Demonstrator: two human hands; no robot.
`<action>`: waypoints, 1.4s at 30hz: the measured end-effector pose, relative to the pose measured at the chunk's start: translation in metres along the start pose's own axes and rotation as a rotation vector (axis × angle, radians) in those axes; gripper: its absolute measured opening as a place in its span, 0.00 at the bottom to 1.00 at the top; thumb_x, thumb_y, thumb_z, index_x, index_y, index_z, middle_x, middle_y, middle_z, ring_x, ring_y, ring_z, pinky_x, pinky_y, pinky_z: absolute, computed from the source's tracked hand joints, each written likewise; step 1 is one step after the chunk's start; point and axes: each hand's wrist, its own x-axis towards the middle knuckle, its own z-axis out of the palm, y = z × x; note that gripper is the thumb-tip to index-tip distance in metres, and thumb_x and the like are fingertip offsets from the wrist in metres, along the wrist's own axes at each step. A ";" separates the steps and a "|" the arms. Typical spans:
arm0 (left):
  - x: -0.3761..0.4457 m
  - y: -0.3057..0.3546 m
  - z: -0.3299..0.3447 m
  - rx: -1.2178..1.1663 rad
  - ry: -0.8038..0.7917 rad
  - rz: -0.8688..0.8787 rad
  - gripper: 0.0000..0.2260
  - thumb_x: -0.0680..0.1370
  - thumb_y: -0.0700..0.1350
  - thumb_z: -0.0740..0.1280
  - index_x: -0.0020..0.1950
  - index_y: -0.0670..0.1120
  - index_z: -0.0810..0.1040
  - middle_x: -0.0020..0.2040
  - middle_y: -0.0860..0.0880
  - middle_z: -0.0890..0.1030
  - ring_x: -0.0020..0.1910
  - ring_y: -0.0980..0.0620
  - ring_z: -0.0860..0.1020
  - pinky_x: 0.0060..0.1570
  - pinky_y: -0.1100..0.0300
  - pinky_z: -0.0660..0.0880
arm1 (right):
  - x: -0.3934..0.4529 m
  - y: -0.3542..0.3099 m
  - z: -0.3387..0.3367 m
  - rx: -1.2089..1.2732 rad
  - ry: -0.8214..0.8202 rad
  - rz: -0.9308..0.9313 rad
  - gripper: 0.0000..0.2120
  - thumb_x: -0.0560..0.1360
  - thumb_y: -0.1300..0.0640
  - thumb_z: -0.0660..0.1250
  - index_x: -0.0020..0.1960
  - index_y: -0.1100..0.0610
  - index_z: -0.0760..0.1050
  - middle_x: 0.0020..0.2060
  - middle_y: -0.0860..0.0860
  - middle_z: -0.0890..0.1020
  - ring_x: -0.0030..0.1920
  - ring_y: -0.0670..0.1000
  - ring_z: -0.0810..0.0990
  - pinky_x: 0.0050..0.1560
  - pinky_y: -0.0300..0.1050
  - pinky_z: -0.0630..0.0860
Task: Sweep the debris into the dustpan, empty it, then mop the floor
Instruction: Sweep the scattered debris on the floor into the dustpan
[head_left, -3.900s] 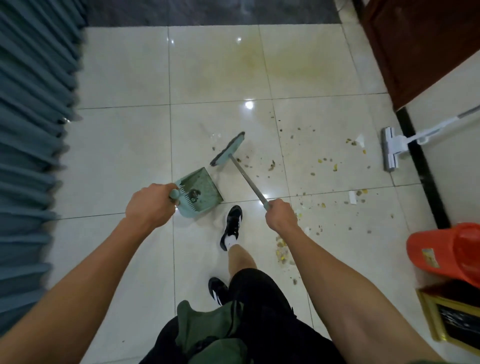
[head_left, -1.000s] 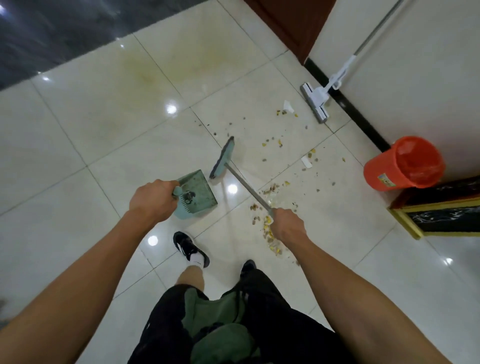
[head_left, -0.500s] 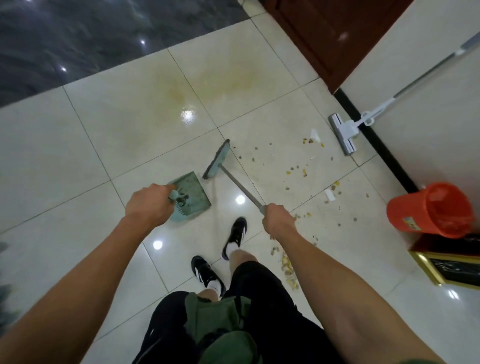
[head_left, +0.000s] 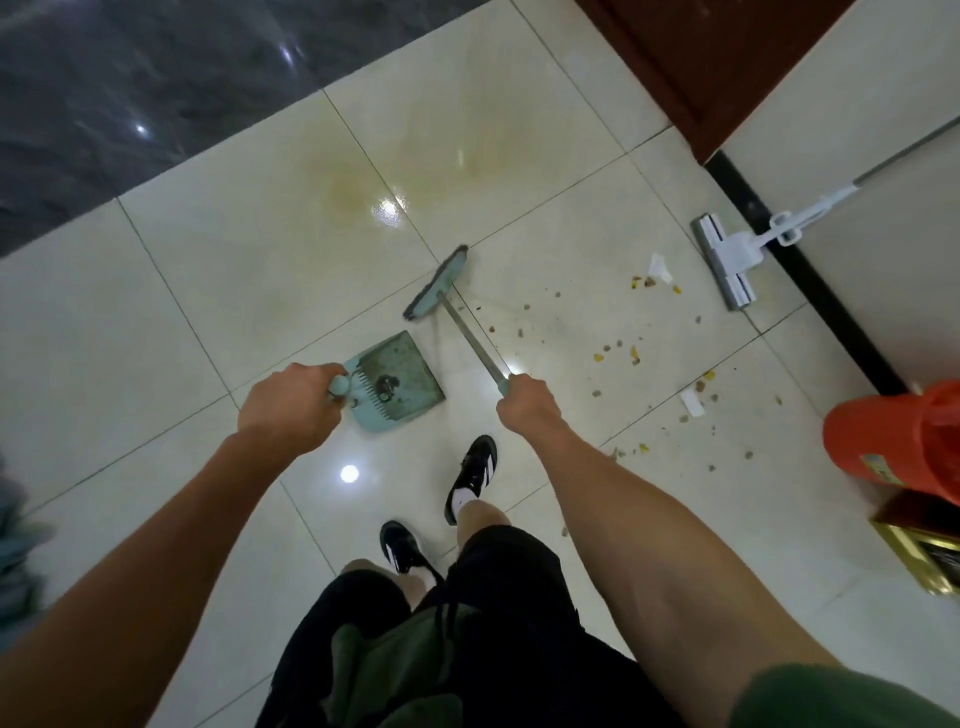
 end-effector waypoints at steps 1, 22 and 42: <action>0.006 0.003 -0.003 0.007 -0.004 0.012 0.04 0.80 0.50 0.64 0.53 0.55 0.78 0.40 0.50 0.79 0.37 0.48 0.79 0.36 0.56 0.75 | 0.002 0.000 -0.003 -0.032 -0.006 0.009 0.13 0.77 0.63 0.60 0.61 0.59 0.74 0.47 0.53 0.76 0.44 0.55 0.75 0.43 0.45 0.74; -0.026 0.049 0.029 0.131 -0.006 0.430 0.09 0.79 0.49 0.64 0.58 0.55 0.79 0.46 0.46 0.79 0.44 0.42 0.79 0.40 0.55 0.72 | -0.154 0.133 0.097 -0.039 0.085 0.429 0.13 0.79 0.63 0.61 0.62 0.59 0.74 0.42 0.51 0.76 0.41 0.53 0.77 0.37 0.46 0.73; -0.177 0.205 0.118 0.270 -0.013 0.609 0.06 0.79 0.47 0.64 0.53 0.54 0.79 0.43 0.48 0.79 0.40 0.44 0.78 0.38 0.55 0.74 | -0.314 0.340 0.174 0.108 0.203 0.541 0.10 0.77 0.62 0.61 0.57 0.57 0.76 0.36 0.50 0.72 0.37 0.53 0.75 0.38 0.46 0.74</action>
